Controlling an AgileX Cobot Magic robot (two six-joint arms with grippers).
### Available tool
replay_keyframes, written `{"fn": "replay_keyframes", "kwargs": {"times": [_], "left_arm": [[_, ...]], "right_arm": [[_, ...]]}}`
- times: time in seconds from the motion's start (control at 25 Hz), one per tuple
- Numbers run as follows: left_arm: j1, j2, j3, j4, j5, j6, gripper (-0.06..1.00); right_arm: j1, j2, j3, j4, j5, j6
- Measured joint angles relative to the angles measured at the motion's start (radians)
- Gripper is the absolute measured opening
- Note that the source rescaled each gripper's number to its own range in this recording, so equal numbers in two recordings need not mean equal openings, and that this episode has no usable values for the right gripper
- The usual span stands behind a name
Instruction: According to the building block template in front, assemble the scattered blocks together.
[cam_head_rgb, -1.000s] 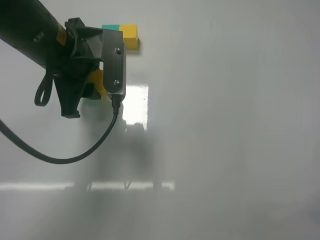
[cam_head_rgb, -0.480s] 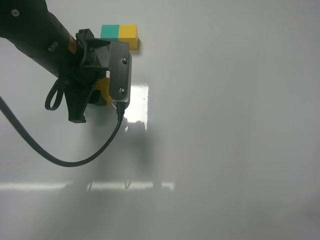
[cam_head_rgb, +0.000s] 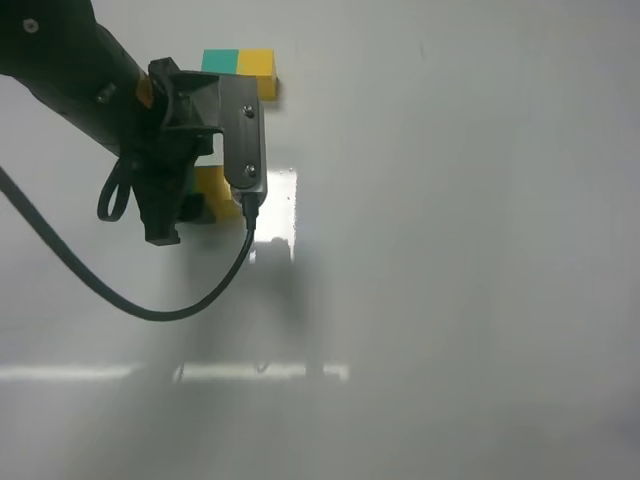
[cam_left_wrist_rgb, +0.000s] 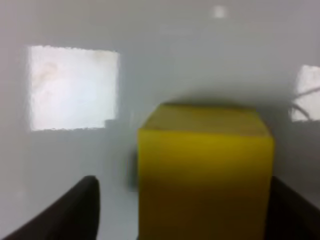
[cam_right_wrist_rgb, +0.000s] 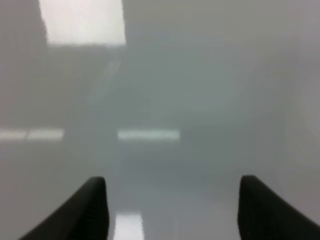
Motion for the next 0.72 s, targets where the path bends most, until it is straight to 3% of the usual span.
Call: {"fn": "replay_keyframes", "kwargs": {"times": [0.04, 0.16, 0.36, 0.52, 0.64, 0.72], "left_arm": [[0.000, 0.000, 0.000, 0.002, 0.000, -0.005, 0.81], [-0.003, 0.000, 0.000, 0.005, 0.002, -0.005, 0.89], [-0.071, -0.028, -0.002, 0.026, 0.042, -0.006, 0.90], [-0.160, -0.080, -0.057, 0.050, 0.137, -0.030, 0.89], [-0.219, -0.123, -0.118, 0.135, 0.196, -0.095, 0.89], [-0.240, -0.154, -0.147, 0.235, 0.222, -0.147, 0.89]], "right_arm": [[0.000, 0.000, 0.000, 0.000, 0.000, 0.000], [0.000, 0.000, 0.000, 0.000, 0.000, 0.000], [0.000, 0.000, 0.000, 0.000, 0.000, 0.000], [0.000, 0.000, 0.000, 0.000, 0.000, 0.000], [0.000, 0.000, 0.000, 0.000, 0.000, 0.000], [0.000, 0.000, 0.000, 0.000, 0.000, 0.000]]}}
